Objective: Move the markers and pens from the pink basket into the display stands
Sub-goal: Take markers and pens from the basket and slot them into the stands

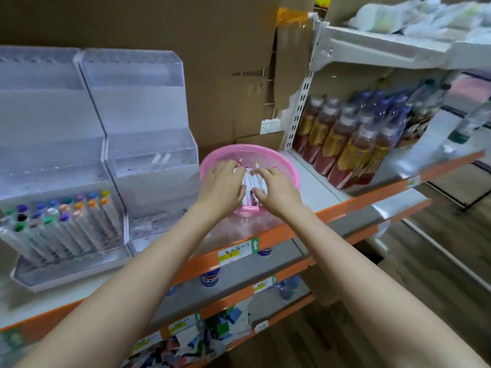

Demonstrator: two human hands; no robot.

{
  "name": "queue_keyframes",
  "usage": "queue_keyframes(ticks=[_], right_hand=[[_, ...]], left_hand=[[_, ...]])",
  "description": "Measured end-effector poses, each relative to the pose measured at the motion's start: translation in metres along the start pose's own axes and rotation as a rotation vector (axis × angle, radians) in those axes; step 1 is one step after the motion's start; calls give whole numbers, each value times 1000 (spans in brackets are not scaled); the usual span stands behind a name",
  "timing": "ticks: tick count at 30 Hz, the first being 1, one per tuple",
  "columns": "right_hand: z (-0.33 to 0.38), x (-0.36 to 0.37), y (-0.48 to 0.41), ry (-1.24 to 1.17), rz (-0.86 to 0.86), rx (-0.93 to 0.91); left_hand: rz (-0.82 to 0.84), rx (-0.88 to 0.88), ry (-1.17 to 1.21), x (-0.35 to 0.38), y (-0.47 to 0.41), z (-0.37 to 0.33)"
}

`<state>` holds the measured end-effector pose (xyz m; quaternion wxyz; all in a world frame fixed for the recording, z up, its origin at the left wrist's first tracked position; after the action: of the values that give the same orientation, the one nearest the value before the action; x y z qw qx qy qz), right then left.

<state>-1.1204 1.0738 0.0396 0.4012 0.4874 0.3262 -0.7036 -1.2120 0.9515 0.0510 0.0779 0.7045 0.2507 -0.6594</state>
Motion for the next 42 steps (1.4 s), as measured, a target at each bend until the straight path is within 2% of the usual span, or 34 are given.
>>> queue_keyframes(ticks=[4, 8, 15, 22, 26, 36, 42], right_hand=[[-16, 8, -27, -28, 120, 11], [-20, 15, -51, -33, 150, -18], [-28, 22, -78, -77, 228, 26], [-31, 25, -80, -126, 221, 23], [-32, 24, -78, -196, 203, 27], [-28, 22, -75, -170, 261, -4], [-29, 20, -74, -219, 271, -7]], left_hand=[[95, -77, -48, 16, -26, -5], [170, -204, 91, 34, -44, 2], [205, -414, 170, 42, -59, 10], [147, -469, 167, 45, -54, 8], [171, -520, 103, 45, -52, 6], [132, -531, 351, 36, -49, 10], [209, -474, 421, 35, -50, 16]])
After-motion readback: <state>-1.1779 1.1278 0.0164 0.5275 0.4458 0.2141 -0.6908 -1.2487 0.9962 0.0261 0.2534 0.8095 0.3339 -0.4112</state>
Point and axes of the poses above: each hand's wrist, its own y-axis away from the middle knuckle, its own x-axis out of the palm, z = x × y, the point moved 1 cm from there along -y, towards the middle knuckle, and after that the axes turned 8 degrees about z, right-handed, at the moved point
